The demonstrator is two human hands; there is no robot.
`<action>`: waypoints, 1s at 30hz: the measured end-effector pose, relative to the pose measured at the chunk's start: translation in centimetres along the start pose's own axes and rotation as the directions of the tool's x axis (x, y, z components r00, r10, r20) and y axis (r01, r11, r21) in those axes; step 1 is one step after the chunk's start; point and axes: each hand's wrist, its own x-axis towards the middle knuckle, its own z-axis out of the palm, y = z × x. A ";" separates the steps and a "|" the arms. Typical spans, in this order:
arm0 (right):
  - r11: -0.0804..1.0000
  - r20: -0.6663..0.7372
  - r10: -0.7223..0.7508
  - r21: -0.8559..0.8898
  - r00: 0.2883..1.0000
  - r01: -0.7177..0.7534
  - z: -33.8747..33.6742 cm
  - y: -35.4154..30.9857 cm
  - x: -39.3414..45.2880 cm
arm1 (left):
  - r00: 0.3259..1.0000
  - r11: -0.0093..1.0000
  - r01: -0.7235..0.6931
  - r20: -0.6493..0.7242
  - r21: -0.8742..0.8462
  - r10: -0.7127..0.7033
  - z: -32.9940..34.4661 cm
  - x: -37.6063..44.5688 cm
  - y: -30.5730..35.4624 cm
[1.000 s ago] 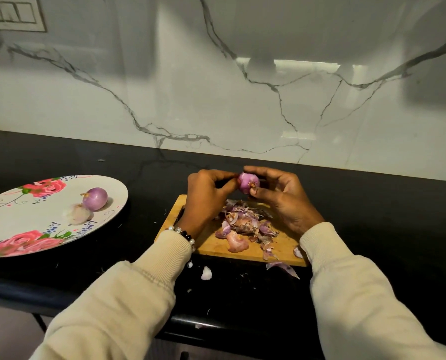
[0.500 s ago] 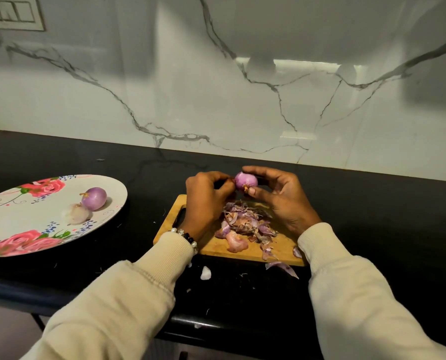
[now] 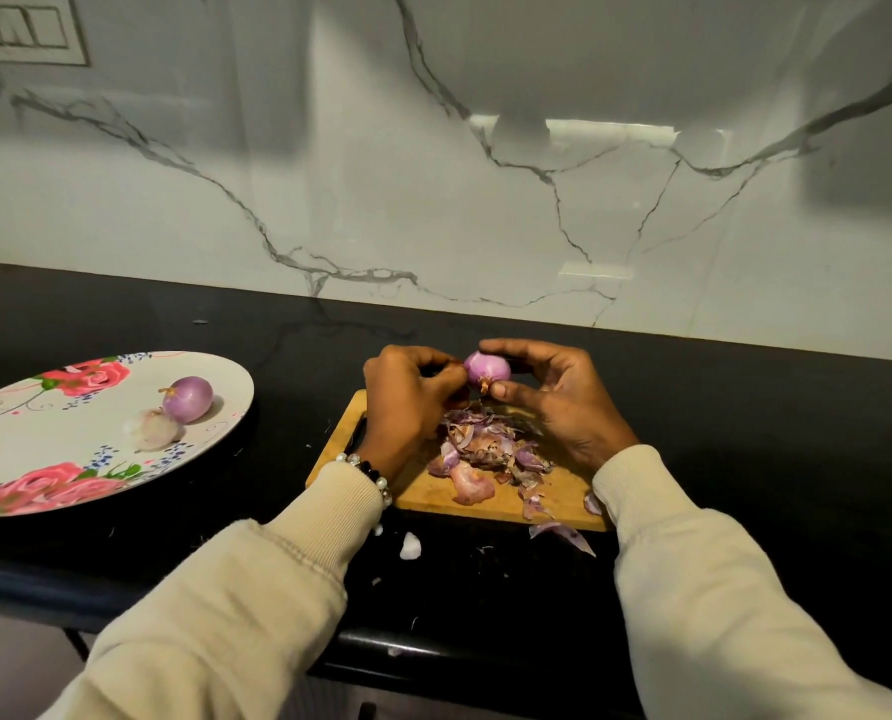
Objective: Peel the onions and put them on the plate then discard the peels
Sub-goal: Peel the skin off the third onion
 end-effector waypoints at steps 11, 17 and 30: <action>0.996 -0.009 -0.001 0.088 1.000 0.002 -0.2 0.3 0.3 | 0.988 0.954 0.155 0.034 -0.257 -0.152 0.3 0.4 -0.3; 0.995 -0.004 0.031 0.098 1.000 -0.030 -0.5 0.3 0.4 | 0.977 0.977 -0.176 0.144 0.121 0.158 -0.8 1.2 -0.4; 1.000 0.027 0.017 0.002 0.999 -0.017 0.0 0.1 0.0 | 0.991 0.984 -0.127 0.057 0.125 0.121 -0.2 0.4 -0.6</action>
